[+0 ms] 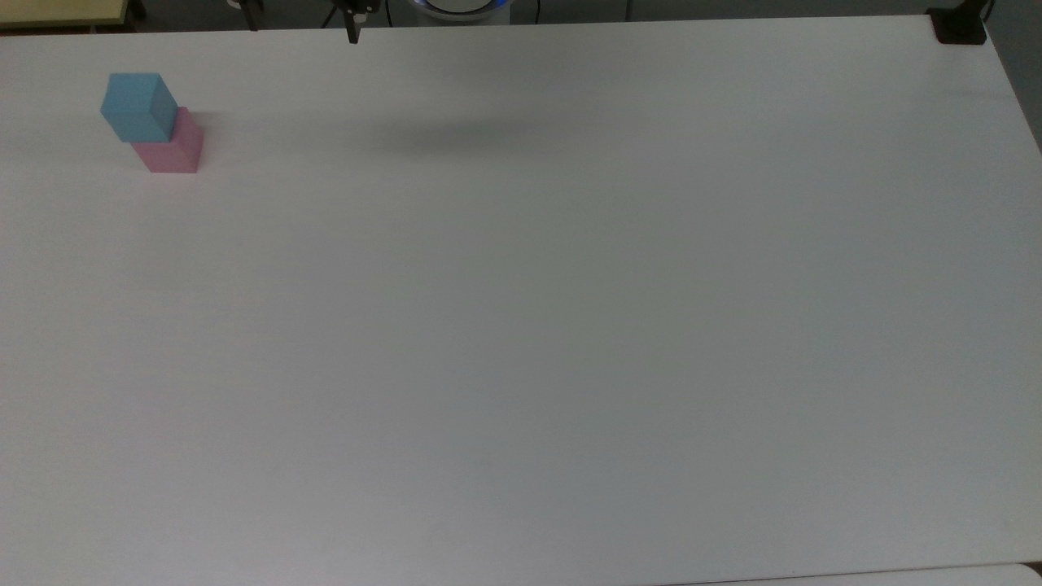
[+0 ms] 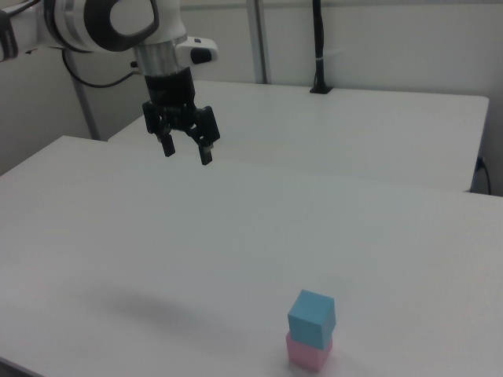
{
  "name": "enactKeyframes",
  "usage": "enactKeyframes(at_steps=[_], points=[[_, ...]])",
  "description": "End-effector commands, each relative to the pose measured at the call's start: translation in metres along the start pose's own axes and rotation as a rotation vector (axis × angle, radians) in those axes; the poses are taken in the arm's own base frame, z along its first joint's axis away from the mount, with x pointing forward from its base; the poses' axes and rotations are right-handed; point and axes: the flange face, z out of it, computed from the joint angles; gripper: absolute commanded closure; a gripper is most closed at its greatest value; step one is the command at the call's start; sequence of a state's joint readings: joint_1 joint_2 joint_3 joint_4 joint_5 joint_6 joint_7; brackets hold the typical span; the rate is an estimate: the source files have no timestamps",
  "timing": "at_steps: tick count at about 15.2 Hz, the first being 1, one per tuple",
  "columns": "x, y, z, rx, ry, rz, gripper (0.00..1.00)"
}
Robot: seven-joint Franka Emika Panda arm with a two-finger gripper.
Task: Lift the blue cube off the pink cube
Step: 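Move the open gripper over the light blue cube and lower it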
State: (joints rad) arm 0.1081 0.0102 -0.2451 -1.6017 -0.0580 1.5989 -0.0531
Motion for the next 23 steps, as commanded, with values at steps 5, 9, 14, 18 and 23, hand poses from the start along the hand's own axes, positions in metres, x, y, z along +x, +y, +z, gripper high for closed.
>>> enactKeyframes(at_steps=[5,9,14,18,23], points=[[-0.006,-0.002,-0.005,0.000,-0.012,0.000,0.00],[-0.006,0.007,-0.004,0.002,-0.013,-0.003,0.00],[-0.021,0.110,0.020,0.008,-0.043,-0.057,0.00],[-0.019,0.174,0.075,-0.033,-0.007,-0.006,0.00],[-0.017,0.209,0.150,-0.085,-0.019,-0.077,0.00]])
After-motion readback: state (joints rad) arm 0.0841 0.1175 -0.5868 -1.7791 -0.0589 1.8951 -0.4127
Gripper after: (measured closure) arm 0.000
